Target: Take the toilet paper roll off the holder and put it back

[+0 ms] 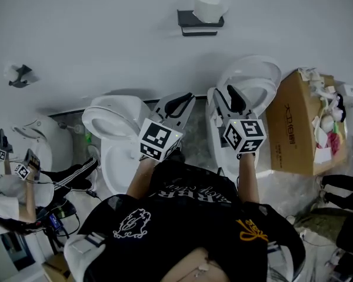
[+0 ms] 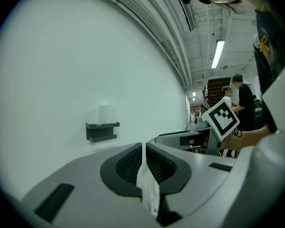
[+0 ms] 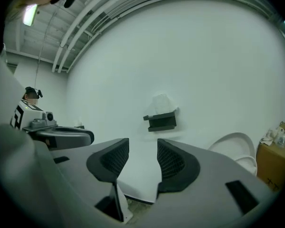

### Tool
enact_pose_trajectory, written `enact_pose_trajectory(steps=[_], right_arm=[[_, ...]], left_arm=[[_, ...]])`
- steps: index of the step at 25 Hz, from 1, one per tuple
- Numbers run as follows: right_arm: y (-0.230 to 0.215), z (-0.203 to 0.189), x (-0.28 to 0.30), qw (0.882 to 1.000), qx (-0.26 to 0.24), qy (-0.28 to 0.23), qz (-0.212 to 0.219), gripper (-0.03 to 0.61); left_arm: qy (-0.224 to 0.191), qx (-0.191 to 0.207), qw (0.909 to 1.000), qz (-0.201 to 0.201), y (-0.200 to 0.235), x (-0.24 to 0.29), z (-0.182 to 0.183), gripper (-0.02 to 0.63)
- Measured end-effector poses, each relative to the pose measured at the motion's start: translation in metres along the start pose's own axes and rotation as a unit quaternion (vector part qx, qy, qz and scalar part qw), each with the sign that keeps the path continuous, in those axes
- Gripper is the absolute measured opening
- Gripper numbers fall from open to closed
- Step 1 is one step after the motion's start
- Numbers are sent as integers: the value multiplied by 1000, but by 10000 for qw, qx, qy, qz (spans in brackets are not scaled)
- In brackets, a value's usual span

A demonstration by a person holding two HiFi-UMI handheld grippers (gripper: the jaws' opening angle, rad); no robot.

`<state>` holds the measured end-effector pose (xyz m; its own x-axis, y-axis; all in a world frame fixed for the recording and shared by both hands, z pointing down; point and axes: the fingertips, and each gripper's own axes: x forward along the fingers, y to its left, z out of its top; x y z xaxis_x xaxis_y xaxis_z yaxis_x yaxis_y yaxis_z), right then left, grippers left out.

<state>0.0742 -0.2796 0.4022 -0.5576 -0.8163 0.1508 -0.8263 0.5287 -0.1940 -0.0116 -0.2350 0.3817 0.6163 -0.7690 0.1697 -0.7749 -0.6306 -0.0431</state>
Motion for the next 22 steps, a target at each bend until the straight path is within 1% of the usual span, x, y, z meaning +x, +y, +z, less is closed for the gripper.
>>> enact_pose_trajectory(steps=[4,9,12,16,19,22], right_arm=[[1,-24,-35,9998,121,157,29,183],[15,-51,-96,9993,240,214,173,111],[30,-64,-106,9991,250,279,205,90],[42,-74,-102,9994,179,266,159,72],[51,-75,-109,9996,191,155,116,67],[60,-70,-125,9996,259,-70,84,55]], left_arm=[[96,-76,9999,-84,-30,-3,-12,29],[277,-98,9996,-31,-86,-29,-28,29],[417,-158,9990,-46,-94,-45,-42,29],[574,-214,9981,-57,-90,-53,-59,29],[608,-218,9979,-66,-93,-61,-63,29],[591,-159,9981,-114,-105,-71,-59,29]])
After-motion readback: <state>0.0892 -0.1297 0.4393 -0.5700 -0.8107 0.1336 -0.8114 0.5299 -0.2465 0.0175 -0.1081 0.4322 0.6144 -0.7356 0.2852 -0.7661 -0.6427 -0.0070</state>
